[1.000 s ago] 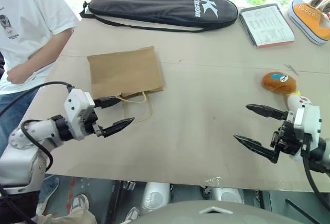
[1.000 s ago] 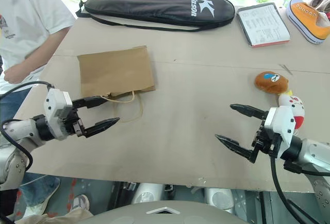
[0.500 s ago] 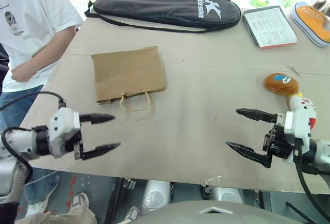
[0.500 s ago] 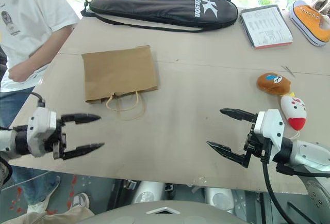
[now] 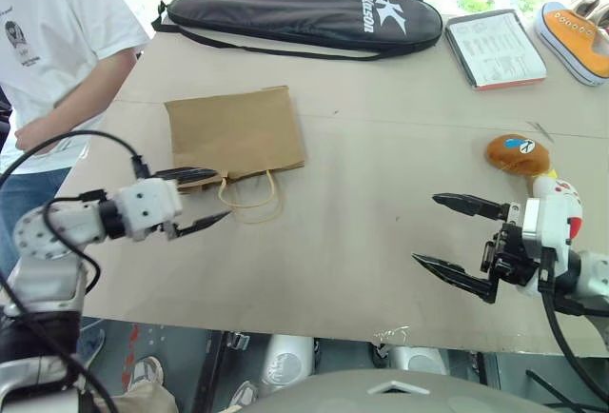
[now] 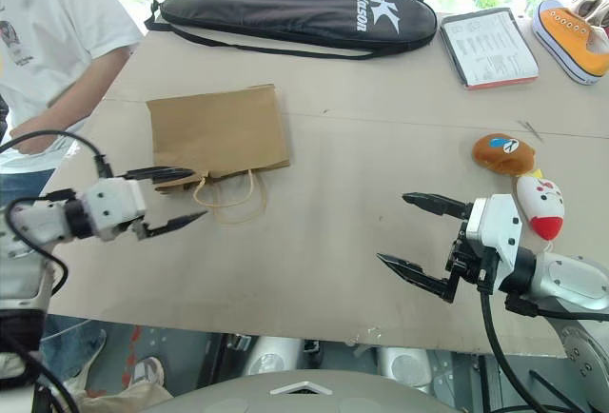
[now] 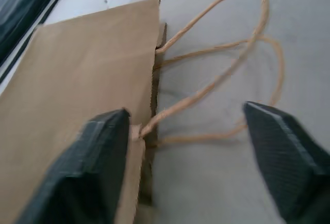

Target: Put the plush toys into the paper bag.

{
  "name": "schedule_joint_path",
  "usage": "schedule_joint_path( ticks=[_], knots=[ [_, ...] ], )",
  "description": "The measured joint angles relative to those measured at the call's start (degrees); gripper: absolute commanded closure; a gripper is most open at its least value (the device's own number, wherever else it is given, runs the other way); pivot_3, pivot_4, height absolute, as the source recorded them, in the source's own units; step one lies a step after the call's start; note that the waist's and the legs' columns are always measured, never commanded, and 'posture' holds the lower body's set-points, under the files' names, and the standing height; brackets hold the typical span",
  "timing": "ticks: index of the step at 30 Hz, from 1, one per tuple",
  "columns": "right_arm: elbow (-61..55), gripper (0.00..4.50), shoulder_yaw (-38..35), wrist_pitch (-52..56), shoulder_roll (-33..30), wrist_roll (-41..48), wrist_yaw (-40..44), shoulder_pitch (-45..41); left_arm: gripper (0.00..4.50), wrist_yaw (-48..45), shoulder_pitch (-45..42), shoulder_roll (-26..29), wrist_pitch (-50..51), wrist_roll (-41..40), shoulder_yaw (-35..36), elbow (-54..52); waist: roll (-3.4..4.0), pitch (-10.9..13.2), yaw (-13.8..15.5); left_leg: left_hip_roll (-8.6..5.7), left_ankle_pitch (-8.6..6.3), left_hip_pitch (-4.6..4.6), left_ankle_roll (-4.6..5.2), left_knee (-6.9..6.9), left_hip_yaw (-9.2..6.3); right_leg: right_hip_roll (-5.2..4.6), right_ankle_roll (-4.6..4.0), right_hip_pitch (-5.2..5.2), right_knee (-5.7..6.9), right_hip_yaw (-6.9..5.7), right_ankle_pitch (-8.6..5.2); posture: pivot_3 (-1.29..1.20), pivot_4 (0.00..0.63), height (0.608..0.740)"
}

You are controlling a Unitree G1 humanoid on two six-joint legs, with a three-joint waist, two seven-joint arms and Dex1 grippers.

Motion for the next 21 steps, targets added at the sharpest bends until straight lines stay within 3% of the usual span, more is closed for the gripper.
schedule_joint_path(
  ticks=[1, 5, 8, 13, 14, 15, 16, 21],
  knots=[
    [-0.1, 0.00, 0.0, 0.1, 0.0, 0.0, -0.2, 0.1, 2.61, 0.0, -0.6, 0.0, -0.2, 0.2, -0.7, 0.5, 0.00, 0.0, -0.1, 0.01, 0.00, 0.01, 0.00, 0.00, 0.01, 0.01, 0.00, 0.00, 0.00, 0.01, 0.00, 0.00, 0.150, 0.740],
    [-0.5, 0.00, 1.1, 0.6, 1.1, -0.9, -3.9, -0.9, 4.44, 1.1, -5.9, -2.9, 3.6, -1.7, -3.0, 2.2, 0.00, 0.0, -0.1, 0.03, 0.00, 0.00, 0.00, 0.03, -0.01, 0.04, 0.01, 0.00, 0.06, 0.01, 0.00, 0.00, 0.150, 0.740],
    [-0.6, 0.87, 2.3, 2.7, 2.6, -1.0, -8.3, -3.0, 4.50, 2.1, -7.9, -5.7, 19.3, -11.0, -3.6, -1.8, 0.00, 0.0, -0.2, 0.04, 0.02, -0.01, -0.02, 0.08, -0.01, 0.02, 0.02, 0.00, 0.07, 0.03, 0.00, 0.00, 0.150, 0.740],
    [0.4, 3.27, 6.7, 5.4, 4.3, -2.4, -13.3, -10.0, 4.50, 4.9, -11.9, -9.1, 42.5, -24.7, -5.7, -13.2, -0.01, 0.0, -0.2, 0.02, 0.12, -0.01, -0.20, 0.10, -0.06, 0.05, 0.02, 0.00, 0.09, 0.02, 0.00, 0.00, 0.150, 0.740],
    [0.7, 3.57, 7.2, 5.5, 4.7, -2.7, -13.7, -10.8, 4.50, 5.2, -12.4, -9.5, 43.5, -25.2, -6.0, -13.7, -0.01, 0.0, -0.2, 0.02, 0.12, -0.01, -0.20, 0.10, -0.06, 0.06, 0.02, 0.00, 0.09, 0.02, 0.00, 0.00, 0.150, 0.740],
    [1.3, 4.18, 8.4, 5.5, 5.5, -3.8, -14.7, -12.7, 4.50, 6.0, -13.5, -10.7, 45.6, -26.4, -6.8, -15.1, 0.00, 0.0, -0.2, 0.00, 0.12, -0.01, -0.20, 0.11, -0.06, 0.07, 0.02, 0.00, 0.09, 0.03, 0.00, 0.00, 0.150, 0.740],
    [2.2, 4.43, 10.0, 5.7, 6.1, -5.0, -15.6, -14.8, 4.50, 6.5, -14.4, -11.7, 47.2, -27.1, -7.6, -15.9, -0.01, 0.0, -0.3, -0.01, 0.13, 0.01, -0.21, 0.12, -0.06, 0.10, 0.02, 0.01, 0.10, 0.07, 0.00, 0.00, 0.150, 0.740],
    [10.4, 4.43, 20.6, 7.3, 11.1, -12.9, -18.3, -26.9, 4.50, 8.8, -16.2, -17.0, 51.9, -28.1, -10.9, -17.1, 0.01, 0.0, -0.9, 0.02, 0.16, -0.04, -0.26, 0.10, -0.10, 0.23, 0.00, -0.05, 0.08, 0.11, 0.00, 0.00, 0.150, 0.740]
  ],
)
